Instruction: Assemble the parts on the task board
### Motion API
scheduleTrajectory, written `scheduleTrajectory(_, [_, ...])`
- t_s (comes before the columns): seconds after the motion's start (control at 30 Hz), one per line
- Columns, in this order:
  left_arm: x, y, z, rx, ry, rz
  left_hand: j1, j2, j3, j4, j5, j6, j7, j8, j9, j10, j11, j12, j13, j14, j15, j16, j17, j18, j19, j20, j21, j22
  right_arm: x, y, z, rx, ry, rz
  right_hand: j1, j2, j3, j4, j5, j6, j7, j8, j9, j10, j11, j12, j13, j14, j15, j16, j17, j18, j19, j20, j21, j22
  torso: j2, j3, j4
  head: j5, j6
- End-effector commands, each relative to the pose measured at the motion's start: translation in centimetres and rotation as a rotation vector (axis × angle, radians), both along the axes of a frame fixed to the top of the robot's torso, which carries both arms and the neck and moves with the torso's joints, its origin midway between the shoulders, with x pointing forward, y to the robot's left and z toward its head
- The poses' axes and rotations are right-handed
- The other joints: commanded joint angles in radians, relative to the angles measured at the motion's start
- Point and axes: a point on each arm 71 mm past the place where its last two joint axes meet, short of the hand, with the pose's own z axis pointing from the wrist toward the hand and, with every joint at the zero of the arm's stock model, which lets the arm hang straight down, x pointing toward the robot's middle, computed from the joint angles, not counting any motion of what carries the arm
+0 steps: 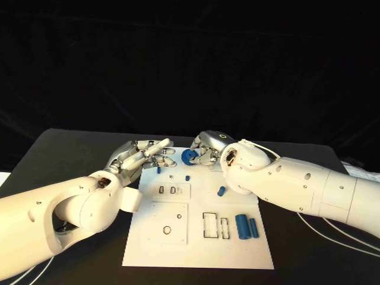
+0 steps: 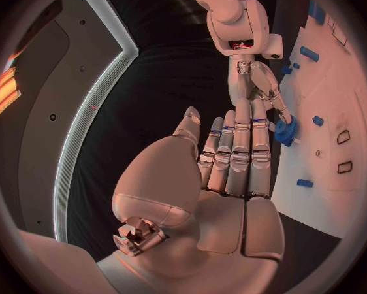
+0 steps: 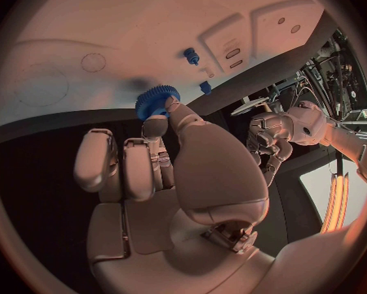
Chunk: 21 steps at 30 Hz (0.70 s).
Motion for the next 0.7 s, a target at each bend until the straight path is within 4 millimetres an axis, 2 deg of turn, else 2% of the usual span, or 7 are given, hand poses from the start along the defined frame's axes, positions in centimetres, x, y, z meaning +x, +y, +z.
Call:
scheduleTrajectory(0.03, [0.0, -0.3, 0.1, -0.011, -0.006, -0.018, 0.003, 0.009, 0.002, -0.006, 0.001, 0.004, 0.001, -0.005, 0.000, 0.002, -0.003, -0.004, 0.001, 0.003, 0.000, -0.005, -0.001, 0.004, -0.004, 0.001, -0.006, -0.001, 0.1, 0.3, -0.3, -0.033, -0.002, -0.003, -0.010, 0.003, 0.001, 0.006, -0.006, 0.051, -0.006, 0.000, 0.014, 0.003, 0.000, -0.006, 0.001, 0.048, -0.006, 0.003, 0.000, -0.007, 0.007, 0.001, 0.007, 0.001, 0.000, 0.0011, 0.0003, 0.000, -0.002])
scheduleTrajectory(0.23, [0.0, -0.3, 0.1, -0.011, -0.006, -0.019, 0.004, 0.010, 0.003, -0.007, 0.001, 0.004, 0.001, -0.005, 0.000, 0.003, -0.003, -0.004, 0.001, 0.004, 0.000, -0.006, -0.001, 0.004, -0.003, 0.001, -0.006, -0.001, 0.0, 1.1, -0.6, -0.041, 0.005, 0.007, -0.013, 0.003, 0.002, 0.008, -0.006, 0.050, -0.005, -0.003, 0.013, 0.001, 0.000, -0.010, -0.001, 0.047, -0.005, 0.002, -0.002, -0.007, 0.006, 0.002, 0.007, 0.001, 0.000, 0.0022, -0.0019, 0.002, -0.004])
scheduleTrajectory(0.47, [0.0, -0.4, 0.1, -0.011, -0.006, -0.020, 0.004, 0.010, 0.003, -0.007, 0.001, 0.004, 0.001, -0.005, 0.000, 0.003, -0.003, -0.004, 0.001, 0.004, 0.000, -0.006, -0.001, 0.004, -0.003, 0.001, -0.006, -0.001, -0.1, 1.9, -1.0, -0.045, 0.012, 0.020, -0.014, 0.001, 0.003, 0.008, -0.006, 0.046, -0.004, -0.007, 0.013, -0.004, 0.001, -0.018, -0.008, 0.047, -0.005, 0.001, -0.003, -0.007, 0.005, 0.002, 0.006, -0.001, -0.001, 0.0022, -0.0006, 0.004, -0.008])
scheduleTrajectory(0.7, [0.0, -0.4, 0.1, -0.012, -0.005, -0.022, 0.004, 0.010, 0.003, -0.007, 0.001, 0.004, 0.001, -0.005, 0.000, 0.003, -0.003, -0.004, 0.001, 0.004, 0.000, -0.006, -0.001, 0.004, -0.003, 0.001, -0.006, -0.001, 0.1, 2.1, -1.2, -0.051, 0.016, 0.016, -0.021, -0.009, 0.005, 0.009, -0.006, 0.028, 0.003, -0.024, 0.008, -0.021, 0.007, -0.052, -0.031, 0.046, -0.001, -0.001, -0.006, -0.006, 0.001, 0.005, 0.004, -0.006, -0.001, 0.0026, -0.0024, 0.005, -0.008])
